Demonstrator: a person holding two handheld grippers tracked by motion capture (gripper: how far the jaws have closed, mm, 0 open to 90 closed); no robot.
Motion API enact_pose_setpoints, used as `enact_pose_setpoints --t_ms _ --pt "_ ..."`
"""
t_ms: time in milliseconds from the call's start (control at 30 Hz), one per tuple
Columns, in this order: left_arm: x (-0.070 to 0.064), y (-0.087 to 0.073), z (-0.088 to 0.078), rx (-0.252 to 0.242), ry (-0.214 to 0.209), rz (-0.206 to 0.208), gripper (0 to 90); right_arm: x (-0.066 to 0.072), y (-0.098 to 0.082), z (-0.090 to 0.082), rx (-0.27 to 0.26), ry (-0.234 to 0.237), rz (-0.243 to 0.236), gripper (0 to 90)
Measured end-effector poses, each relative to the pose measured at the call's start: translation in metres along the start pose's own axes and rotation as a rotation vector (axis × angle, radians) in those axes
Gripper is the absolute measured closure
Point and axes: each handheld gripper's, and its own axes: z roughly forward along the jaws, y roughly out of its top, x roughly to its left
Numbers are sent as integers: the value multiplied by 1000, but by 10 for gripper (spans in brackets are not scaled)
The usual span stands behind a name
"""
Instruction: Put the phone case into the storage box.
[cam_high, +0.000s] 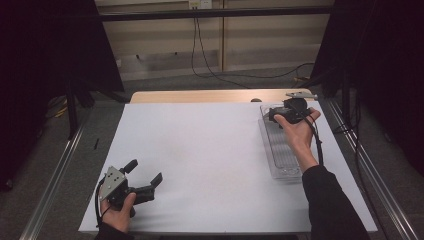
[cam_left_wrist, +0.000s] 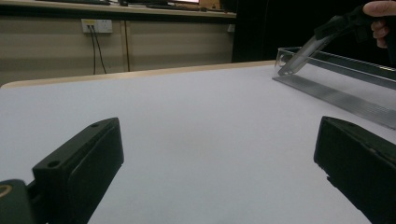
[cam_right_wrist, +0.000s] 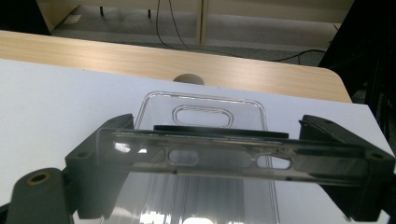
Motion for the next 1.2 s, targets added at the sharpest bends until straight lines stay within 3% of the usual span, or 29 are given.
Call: enact_pose_setpoints --t_ms 533,667,800,1200 --pt "1 0 0 7 3 -2 15 0 2 10 -42 -2 8 117" --pt "4 -2 1 17 16 -24 19 -1 3 13 -56 7 16 118" --pt "3 -1 1 14 11 -19 19 0 6 16 -59 6 -4 118" --pt "2 -1 1 11 7 -15 18 -1 12 27 -88 3 13 119"
